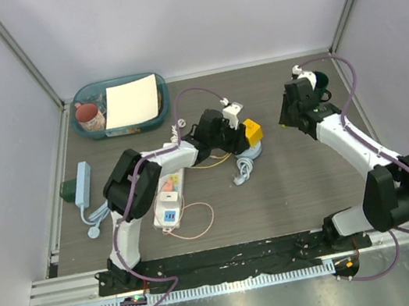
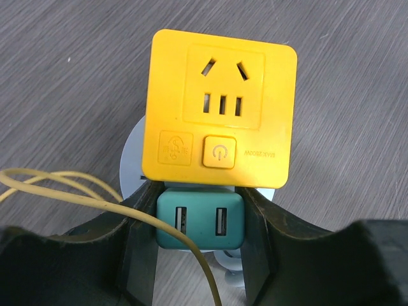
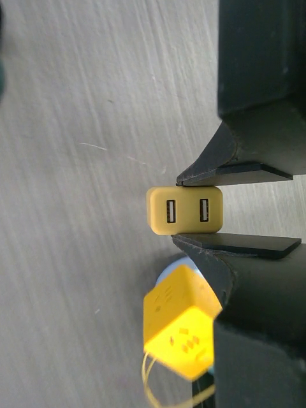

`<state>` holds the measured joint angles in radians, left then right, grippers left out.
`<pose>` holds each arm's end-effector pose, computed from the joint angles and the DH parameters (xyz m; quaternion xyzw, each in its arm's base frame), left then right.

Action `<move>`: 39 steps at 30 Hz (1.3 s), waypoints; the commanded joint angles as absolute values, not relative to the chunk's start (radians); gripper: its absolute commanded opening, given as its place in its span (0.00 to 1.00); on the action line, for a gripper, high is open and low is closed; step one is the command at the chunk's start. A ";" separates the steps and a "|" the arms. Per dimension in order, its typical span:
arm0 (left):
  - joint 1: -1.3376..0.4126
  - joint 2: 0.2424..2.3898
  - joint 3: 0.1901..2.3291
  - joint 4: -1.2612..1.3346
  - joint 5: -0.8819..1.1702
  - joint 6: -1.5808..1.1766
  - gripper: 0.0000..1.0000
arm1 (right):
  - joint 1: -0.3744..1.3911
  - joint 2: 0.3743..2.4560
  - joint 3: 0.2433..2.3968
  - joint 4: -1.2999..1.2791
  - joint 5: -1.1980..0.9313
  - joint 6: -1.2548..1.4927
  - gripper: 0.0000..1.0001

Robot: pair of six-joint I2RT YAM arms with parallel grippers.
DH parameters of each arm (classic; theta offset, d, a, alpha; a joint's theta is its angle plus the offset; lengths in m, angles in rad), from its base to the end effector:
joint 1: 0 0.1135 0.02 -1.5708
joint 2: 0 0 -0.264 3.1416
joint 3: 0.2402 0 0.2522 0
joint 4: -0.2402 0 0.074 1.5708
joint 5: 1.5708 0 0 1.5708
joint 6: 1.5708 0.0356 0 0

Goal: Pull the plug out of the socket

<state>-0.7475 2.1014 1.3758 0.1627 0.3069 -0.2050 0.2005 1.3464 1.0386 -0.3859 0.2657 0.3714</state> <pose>0.3359 -0.3260 0.1659 0.3030 0.8140 -0.3377 0.3627 0.2921 0.0498 0.2846 0.1326 0.8893 0.0037 0.4376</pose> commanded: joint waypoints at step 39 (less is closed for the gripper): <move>-0.735 2.040 1.348 -0.103 0.233 -0.199 0.39 | 0.183 1.671 1.045 -0.104 -0.321 0.514 0.70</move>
